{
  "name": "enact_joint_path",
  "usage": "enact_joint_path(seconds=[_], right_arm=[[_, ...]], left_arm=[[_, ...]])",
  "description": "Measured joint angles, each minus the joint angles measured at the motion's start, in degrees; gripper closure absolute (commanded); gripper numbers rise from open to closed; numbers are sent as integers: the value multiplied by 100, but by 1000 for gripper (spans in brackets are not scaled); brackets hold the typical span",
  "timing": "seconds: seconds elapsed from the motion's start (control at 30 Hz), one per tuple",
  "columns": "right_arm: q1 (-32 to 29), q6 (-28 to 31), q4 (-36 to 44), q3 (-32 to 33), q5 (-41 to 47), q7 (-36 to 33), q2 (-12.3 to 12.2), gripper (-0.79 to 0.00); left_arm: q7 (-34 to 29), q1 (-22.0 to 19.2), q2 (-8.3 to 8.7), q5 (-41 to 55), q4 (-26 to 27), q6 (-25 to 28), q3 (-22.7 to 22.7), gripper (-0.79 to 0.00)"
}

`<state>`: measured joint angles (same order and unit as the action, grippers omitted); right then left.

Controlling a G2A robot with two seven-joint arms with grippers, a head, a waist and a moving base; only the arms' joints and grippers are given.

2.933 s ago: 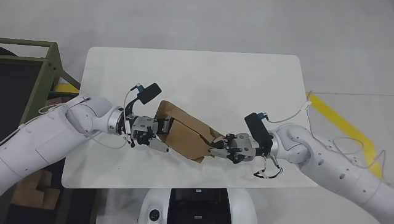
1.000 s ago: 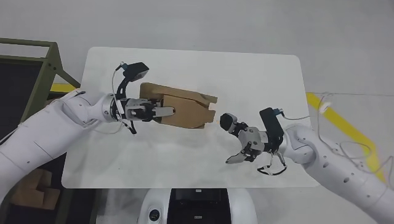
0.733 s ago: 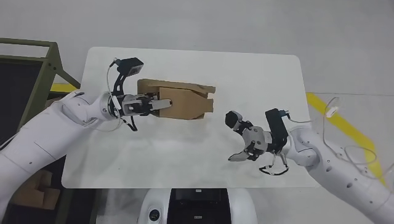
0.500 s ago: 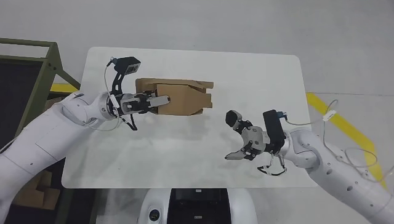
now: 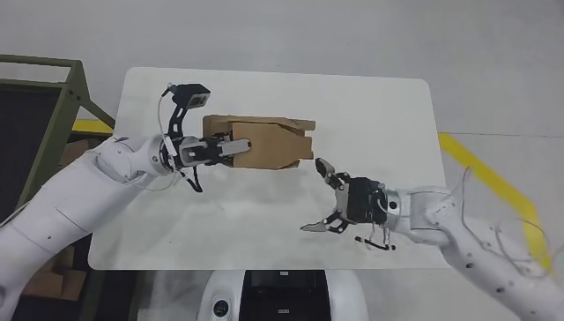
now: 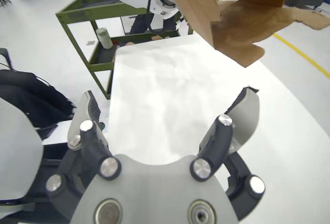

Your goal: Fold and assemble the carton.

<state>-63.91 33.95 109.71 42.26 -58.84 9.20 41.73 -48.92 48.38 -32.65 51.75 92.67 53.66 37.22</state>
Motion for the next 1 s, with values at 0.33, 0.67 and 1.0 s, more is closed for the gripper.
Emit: enact_joint_path(seconds=[0.33, 0.67, 1.0], right_arm=[[-960, -1835, 916, 586, -997, 39, -99, -785], [-1005, 84, 375, 1011, 419, 1334, -80, -785], [-478, 1529, -416, 699, 1852, 1346, 195, -785]], left_arm=[[-630, 74, -156, 442, -226, -459, 163, 0], [-793, 178, -327, 316, -247, -622, 332, 0], [-793, 342, -440, 149, -213, -622, 568, 0]])
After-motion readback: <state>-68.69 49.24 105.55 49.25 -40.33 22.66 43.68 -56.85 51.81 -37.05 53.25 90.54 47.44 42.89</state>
